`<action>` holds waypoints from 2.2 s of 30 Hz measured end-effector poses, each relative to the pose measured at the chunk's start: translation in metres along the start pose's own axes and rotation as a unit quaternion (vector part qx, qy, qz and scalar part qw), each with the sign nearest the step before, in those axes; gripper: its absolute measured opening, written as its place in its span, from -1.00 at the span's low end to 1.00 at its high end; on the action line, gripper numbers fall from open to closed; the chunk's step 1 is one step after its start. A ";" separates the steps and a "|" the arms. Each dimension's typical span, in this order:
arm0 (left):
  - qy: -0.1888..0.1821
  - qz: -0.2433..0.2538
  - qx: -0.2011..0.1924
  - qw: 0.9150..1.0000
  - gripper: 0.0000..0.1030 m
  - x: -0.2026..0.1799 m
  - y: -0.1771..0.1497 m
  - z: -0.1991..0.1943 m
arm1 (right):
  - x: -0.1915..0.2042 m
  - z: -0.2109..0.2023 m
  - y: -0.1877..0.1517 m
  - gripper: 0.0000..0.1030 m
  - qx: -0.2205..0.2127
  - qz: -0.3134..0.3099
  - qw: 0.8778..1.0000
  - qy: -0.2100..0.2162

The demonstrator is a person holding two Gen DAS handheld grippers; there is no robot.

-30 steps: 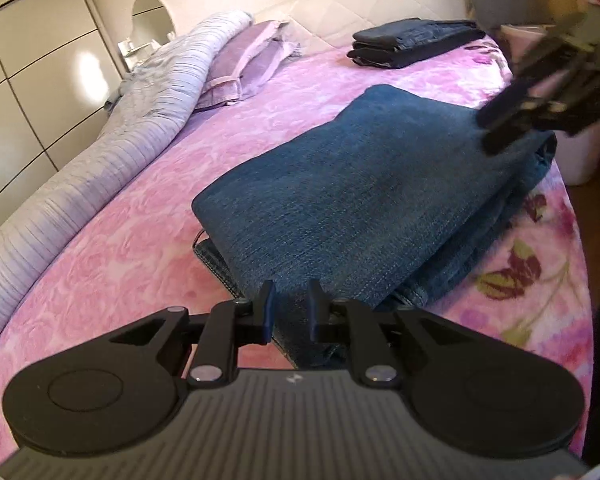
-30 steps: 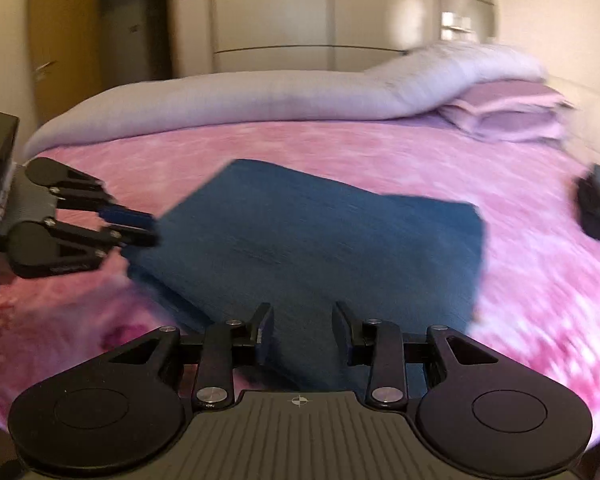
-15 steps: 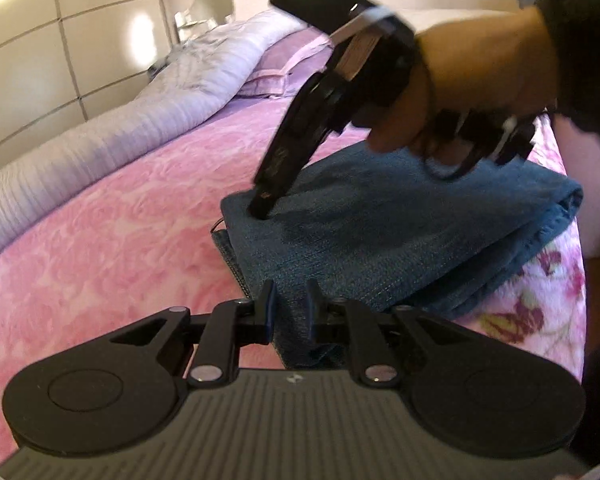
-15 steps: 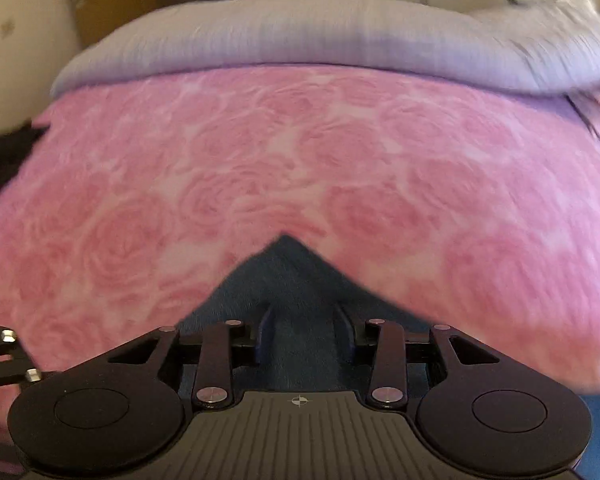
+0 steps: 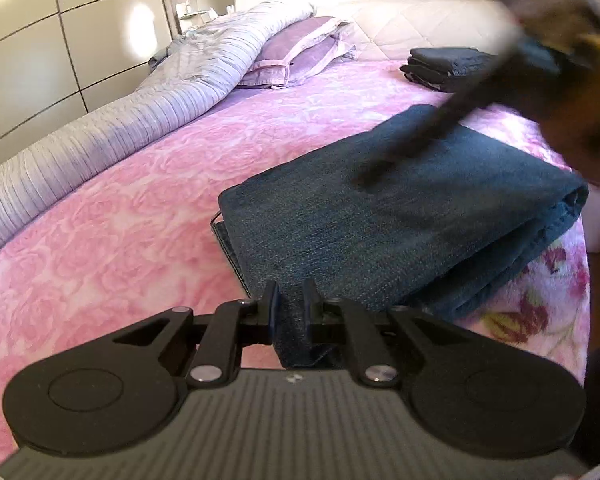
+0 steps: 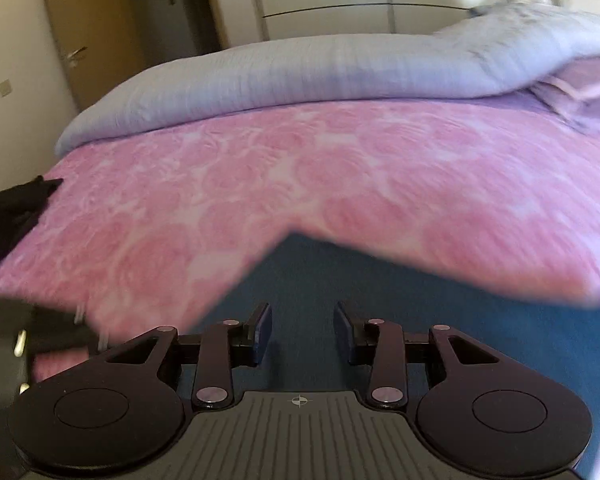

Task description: Fold clothes

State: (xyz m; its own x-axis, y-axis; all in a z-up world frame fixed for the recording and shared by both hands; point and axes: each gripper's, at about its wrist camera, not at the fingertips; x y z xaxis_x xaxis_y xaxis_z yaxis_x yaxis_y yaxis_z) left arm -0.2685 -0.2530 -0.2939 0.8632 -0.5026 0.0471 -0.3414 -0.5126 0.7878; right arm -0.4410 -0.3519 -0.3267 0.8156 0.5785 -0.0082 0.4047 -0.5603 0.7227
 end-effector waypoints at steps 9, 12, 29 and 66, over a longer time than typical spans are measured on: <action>0.012 0.033 0.009 0.999 -0.86 -0.017 0.019 0.001 | -0.050 -0.074 -0.107 -0.25 -0.013 0.069 0.998 -0.006; 0.004 0.039 0.006 0.999 -0.70 -0.026 0.032 0.002 | -0.070 -0.093 -0.099 -0.24 -0.041 0.085 0.995 -0.035; -0.052 0.063 0.037 0.996 -0.74 -0.070 0.041 0.067 | -0.190 0.042 -0.014 -0.25 0.012 0.134 0.985 -0.105; 0.019 0.069 0.042 0.997 -0.60 -0.063 0.014 0.017 | -0.018 -0.098 -0.141 0.24 0.040 -0.092 0.970 -0.222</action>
State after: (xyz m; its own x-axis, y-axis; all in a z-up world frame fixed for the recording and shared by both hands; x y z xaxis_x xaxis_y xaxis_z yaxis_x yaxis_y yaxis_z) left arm -0.3345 -0.2408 -0.2961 0.8186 -0.5470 0.1754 -0.4864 -0.4977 0.7181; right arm -0.5534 -0.2258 -0.3605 0.8172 0.3710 -0.4411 0.5764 -0.5268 0.6247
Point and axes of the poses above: each gripper's, at about its wrist camera, not at the fingertips, and z roughly the way its jaws point, x to its left, y to its top, and after that the axes turned 15 degrees about -y, right-handed
